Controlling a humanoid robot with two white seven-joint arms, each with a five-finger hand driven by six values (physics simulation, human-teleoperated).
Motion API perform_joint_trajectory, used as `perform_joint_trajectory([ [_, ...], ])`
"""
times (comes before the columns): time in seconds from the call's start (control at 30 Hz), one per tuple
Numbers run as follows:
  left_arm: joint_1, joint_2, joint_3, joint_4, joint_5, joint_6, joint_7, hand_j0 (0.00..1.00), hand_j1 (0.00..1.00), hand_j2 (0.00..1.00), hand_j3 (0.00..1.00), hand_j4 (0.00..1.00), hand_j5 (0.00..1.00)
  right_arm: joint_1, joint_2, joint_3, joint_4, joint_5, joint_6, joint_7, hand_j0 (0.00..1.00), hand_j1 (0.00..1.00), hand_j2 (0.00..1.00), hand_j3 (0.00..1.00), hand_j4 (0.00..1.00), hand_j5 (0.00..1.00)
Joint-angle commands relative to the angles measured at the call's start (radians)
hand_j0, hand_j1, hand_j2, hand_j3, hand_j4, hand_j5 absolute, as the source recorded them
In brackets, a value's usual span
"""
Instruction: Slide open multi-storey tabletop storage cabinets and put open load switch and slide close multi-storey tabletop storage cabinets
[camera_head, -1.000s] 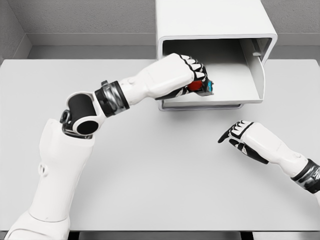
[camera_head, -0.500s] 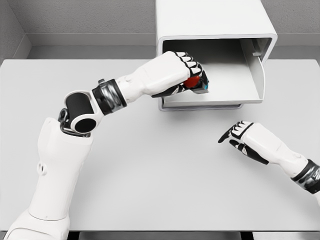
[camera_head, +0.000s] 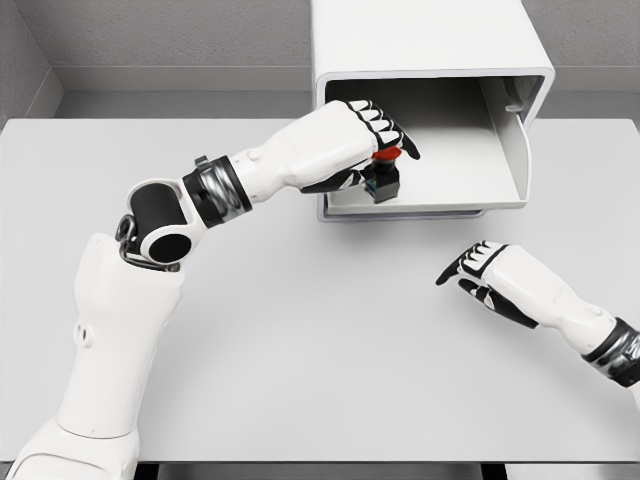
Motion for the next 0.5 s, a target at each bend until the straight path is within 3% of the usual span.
perform_joint_trajectory([
  [0.0,0.0,0.0,0.001,0.0,0.007,0.003,0.001,0.7,0.7,0.7,0.7,0.7,0.7,0.002,-0.001,0.0,-0.001,-0.007,0.0,0.0,0.51,0.51,0.51,0.51,0.51,0.51],
  [0.23,-0.006,0.0,0.011,-0.02,0.019,0.003,0.001,0.84,0.84,0.84,0.84,0.84,0.84,0.002,-0.004,-0.002,-0.013,-0.011,0.0,0.0,0.51,0.51,0.51,0.51,0.51,0.51],
  [0.4,0.005,0.0,0.033,-0.094,0.024,0.003,0.001,0.91,0.91,0.91,0.91,0.91,0.91,0.002,-0.003,-0.002,-0.013,-0.011,0.0,0.0,0.51,0.51,0.51,0.51,0.51,0.51],
  [0.47,0.006,0.0,0.06,-0.117,0.042,0.003,0.001,0.98,0.98,0.98,0.98,0.98,0.98,0.002,-0.004,-0.002,-0.025,-0.011,0.0,0.0,0.51,0.51,0.51,0.51,0.51,0.51],
])
